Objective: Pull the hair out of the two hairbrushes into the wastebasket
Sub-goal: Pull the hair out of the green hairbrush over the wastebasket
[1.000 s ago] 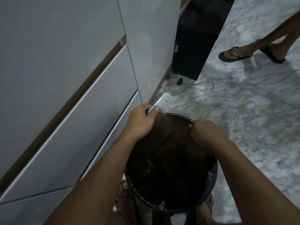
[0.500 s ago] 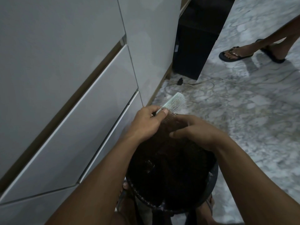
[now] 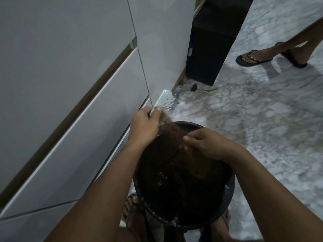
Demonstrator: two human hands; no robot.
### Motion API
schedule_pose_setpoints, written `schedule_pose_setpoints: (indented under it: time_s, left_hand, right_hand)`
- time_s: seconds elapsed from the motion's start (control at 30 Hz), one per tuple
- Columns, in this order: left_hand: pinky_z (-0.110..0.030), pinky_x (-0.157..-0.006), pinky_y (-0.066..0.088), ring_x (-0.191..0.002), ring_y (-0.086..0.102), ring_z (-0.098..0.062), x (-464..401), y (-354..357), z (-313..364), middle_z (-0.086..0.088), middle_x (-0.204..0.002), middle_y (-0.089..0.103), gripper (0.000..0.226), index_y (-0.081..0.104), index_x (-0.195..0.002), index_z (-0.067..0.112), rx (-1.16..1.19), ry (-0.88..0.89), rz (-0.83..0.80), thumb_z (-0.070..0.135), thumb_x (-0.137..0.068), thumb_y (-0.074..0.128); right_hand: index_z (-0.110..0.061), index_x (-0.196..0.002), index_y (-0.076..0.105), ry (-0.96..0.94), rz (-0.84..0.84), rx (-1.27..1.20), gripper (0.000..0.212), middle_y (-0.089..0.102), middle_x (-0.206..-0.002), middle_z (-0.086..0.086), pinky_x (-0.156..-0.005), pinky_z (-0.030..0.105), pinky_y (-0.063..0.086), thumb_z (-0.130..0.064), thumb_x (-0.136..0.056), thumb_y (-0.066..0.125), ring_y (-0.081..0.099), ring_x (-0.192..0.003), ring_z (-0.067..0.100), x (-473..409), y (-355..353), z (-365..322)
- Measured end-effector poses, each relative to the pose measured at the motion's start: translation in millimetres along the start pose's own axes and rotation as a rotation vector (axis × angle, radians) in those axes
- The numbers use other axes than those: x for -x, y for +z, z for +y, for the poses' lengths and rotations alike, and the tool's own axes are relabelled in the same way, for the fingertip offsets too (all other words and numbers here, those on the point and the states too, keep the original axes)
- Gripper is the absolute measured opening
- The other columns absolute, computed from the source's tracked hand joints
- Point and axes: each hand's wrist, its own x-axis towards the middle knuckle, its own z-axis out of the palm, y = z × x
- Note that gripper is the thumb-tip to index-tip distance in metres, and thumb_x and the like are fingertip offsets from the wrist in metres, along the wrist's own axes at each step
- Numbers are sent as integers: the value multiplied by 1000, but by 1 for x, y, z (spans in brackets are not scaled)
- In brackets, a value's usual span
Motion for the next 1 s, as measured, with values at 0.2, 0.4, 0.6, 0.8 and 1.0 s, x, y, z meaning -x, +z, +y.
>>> schedule_pose_setpoints:
  time_s: [0.2,0.4,0.6,0.8,1.0]
  left_hand:
    - [-36,-73,50,-79,65,-22,3,0,6,-5,-84,70,35,73,-98,11,-77,25,47,38,-99,51]
    - [-30,-63,46,-73,62,-15,8,5,6,2,-81,68,32,71,-100,18,-92,56,-52,43,-98,51]
    - [-27,-60,43,-64,60,-14,11,13,5,7,-75,63,32,72,-106,20,-39,21,-202,44,-94,56]
    - [-33,-61,52,-71,66,-17,17,19,9,3,-83,69,29,72,-110,22,-16,53,-238,41,-94,58]
    - [-30,-64,51,-72,65,-20,13,15,7,0,-83,70,31,73,-109,19,-47,75,-169,41,-94,58]
  right_hand:
    - [-18,-75,72,142,-36,267,34,71,-80,0,-76,32,51,-35,-97,52,66,-80,17,0,-6,11]
    - [-23,-71,60,324,20,463,28,66,-92,6,-85,37,49,-36,-94,53,61,-89,25,-10,-2,31]
    - [-24,-124,63,72,100,145,49,64,-124,-7,-98,34,48,-36,-78,76,59,-114,14,-6,-1,13]
    - [-30,-112,70,-68,-1,-312,33,73,-112,-9,-90,25,51,-22,-81,75,66,-107,7,-3,4,2]
    - [-16,-85,76,-21,63,-201,17,77,-89,6,-88,41,54,-28,-89,66,72,-89,26,-4,5,1]
